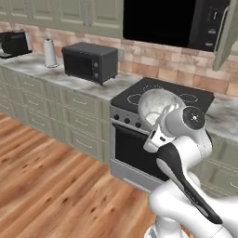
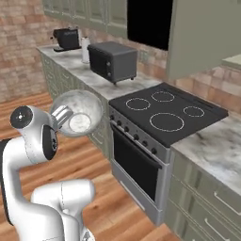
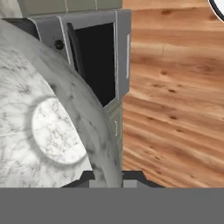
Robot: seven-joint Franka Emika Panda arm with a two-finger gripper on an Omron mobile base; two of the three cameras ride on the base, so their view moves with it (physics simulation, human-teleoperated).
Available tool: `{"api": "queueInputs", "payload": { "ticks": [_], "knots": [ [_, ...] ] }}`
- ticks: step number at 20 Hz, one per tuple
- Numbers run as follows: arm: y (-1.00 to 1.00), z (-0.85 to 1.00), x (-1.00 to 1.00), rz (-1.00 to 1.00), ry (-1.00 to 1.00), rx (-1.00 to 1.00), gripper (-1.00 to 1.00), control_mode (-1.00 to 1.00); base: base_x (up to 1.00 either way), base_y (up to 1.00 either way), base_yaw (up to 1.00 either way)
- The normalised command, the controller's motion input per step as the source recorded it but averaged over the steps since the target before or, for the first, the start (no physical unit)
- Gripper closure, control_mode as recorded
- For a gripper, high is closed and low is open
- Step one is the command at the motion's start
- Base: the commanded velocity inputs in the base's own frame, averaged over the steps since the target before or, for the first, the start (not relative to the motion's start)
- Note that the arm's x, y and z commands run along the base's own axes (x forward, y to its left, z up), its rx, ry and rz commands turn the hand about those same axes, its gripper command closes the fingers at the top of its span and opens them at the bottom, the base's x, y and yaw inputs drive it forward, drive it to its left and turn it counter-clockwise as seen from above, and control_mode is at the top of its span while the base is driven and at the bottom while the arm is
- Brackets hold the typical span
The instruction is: Move the bowls from the cabinet to the plates on the dining table.
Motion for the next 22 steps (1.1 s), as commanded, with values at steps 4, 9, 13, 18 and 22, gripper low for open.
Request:
{"api": "queueInputs", "payload": {
  "ticks": [4,9,13,18,22],
  "knots": [
    [0.00,0.00,0.00,0.00,0.00,0.00,1.00,1.00,0.00,0.38,0.52],
    [0.00,0.00,0.00,0.00,0.00,0.00,1.00,1.00,0.00,0.41,0.54],
    [0.00,0.00,0.00,0.00,0.00,0.00,1.00,1.00,0.00,0.38,0.55],
    [0.00,0.00,0.00,0.00,0.00,0.00,1.00,1.00,0.18,0.28,0.56],
    [0.00,0.00,0.00,0.00,0.00,0.00,1.00,1.00,0.31,0.12,0.47]
  ]
}}
